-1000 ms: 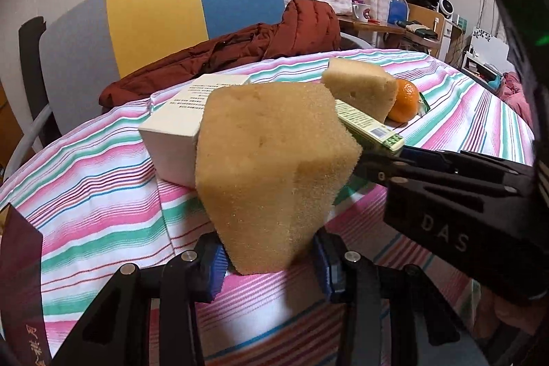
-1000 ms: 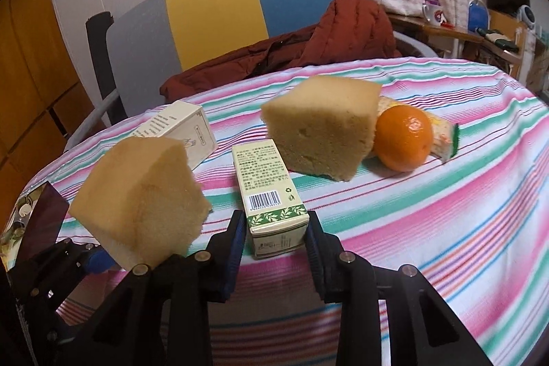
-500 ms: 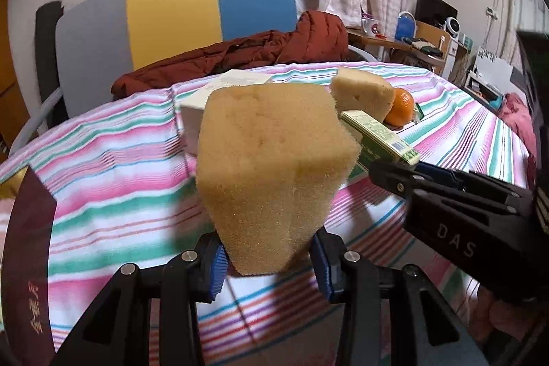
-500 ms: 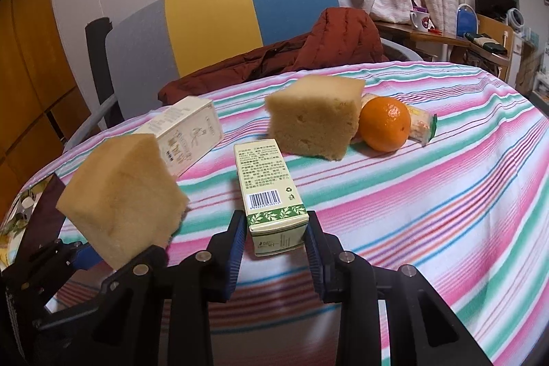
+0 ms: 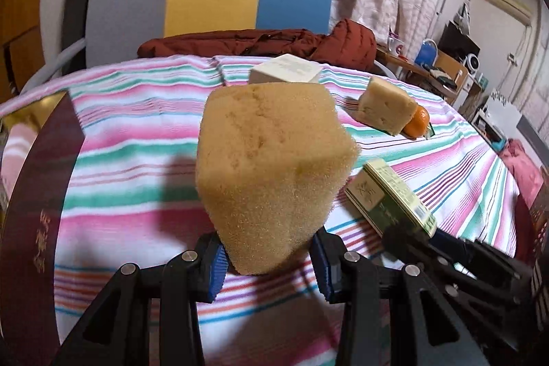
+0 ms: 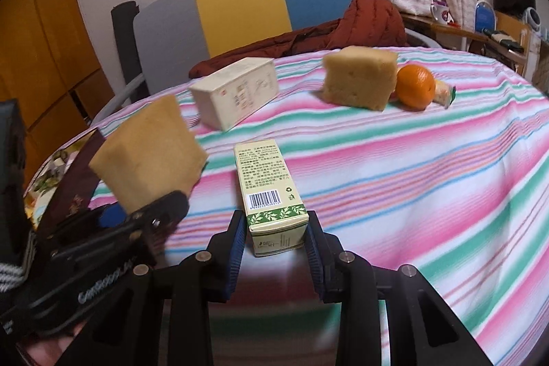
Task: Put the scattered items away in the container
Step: 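Carry the yellow sponge with the left tool while the right tool carries the green box to the tray, then open both tools to release the sponge and green box in the tray, then move both tools toward the white box, yellow sponge and orange, then grasp the white box with the left tool while the right tool grasps the yellow sponge block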
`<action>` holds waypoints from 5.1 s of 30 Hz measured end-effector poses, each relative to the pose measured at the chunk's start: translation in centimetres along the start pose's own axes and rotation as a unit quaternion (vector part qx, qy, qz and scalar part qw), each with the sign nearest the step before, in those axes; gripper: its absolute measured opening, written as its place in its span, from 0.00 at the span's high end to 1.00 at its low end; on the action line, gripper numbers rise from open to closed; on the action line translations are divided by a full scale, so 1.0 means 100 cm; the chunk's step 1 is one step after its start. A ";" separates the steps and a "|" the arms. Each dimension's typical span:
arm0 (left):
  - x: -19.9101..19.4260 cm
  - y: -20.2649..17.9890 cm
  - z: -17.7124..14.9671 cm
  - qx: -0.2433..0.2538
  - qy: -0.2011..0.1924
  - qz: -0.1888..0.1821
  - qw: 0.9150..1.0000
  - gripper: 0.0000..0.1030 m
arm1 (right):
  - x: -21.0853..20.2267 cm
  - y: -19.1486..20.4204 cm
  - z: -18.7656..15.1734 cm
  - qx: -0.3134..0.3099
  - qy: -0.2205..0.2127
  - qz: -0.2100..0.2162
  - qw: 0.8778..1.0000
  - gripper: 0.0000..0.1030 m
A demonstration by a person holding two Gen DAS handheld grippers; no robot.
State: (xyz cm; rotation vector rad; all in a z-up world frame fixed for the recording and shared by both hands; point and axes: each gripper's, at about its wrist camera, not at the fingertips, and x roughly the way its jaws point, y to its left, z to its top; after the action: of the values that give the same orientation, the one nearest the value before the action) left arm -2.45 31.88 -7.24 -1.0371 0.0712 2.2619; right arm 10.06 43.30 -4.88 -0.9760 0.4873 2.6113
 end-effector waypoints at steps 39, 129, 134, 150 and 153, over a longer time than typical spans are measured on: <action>-0.125 0.171 -0.030 -0.096 0.053 0.081 0.991 0.40 | 0.064 0.239 0.063 -0.053 0.060 0.158 0.984 0.59; 0.086 -0.022 0.125 0.167 0.027 -0.004 0.986 0.23 | 0.108 -0.095 0.126 0.176 -0.024 -0.056 0.982 0.30; 0.091 -0.010 0.119 0.093 0.002 -0.016 0.996 0.46 | 0.106 -0.097 0.123 0.180 -0.032 -0.053 0.982 0.31; 0.067 -0.016 0.085 0.076 -0.028 0.028 0.996 0.51 | 0.089 -0.069 0.111 0.131 -0.042 -0.049 0.989 0.37; 0.058 -0.018 0.076 0.078 -0.029 0.029 0.996 0.51 | 0.081 -0.059 0.103 0.120 -0.042 -0.046 0.991 0.37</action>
State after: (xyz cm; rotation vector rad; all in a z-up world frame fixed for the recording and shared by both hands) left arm -9.21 38.69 -5.70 -0.8963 0.2534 2.2964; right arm 0.77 54.24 -4.20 -0.7886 0.6979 2.4315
